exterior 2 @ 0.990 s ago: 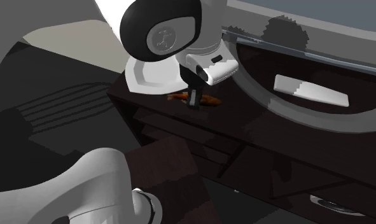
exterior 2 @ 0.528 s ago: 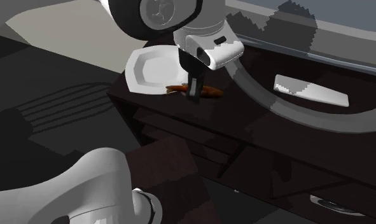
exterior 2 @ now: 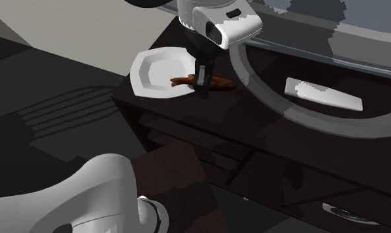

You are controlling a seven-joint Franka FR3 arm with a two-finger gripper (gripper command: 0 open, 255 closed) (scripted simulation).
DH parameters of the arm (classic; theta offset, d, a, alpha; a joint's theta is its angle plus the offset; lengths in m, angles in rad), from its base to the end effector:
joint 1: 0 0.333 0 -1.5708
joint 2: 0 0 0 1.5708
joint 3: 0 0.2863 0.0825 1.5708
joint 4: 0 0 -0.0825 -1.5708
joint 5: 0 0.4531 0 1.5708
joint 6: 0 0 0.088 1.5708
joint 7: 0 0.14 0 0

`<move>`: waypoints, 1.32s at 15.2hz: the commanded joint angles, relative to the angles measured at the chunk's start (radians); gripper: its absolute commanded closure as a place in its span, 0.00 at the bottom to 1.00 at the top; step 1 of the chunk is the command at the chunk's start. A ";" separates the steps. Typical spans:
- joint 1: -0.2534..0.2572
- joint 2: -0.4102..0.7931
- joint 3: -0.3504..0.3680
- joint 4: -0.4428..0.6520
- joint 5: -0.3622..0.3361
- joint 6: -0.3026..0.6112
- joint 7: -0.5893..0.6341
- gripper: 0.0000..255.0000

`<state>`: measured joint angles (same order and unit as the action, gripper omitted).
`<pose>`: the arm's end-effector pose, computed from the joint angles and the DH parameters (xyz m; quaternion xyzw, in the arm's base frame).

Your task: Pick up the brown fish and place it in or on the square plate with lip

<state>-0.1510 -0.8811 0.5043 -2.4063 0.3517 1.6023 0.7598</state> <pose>0.3639 0.1889 0.5001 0.9581 -0.2859 0.0125 0.0107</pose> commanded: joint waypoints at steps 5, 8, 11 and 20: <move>0.021 0.024 0.111 0.075 0.068 -0.019 0.122 1.00; 0.024 0.049 0.184 0.124 0.105 -0.018 0.196 1.00; 0.018 0.081 0.261 0.181 0.136 -0.014 0.270 1.00; 0.002 0.114 0.381 0.191 0.184 0.051 0.344 1.00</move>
<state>-0.1481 -0.7671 0.8801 -2.2040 0.5328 1.6415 1.1066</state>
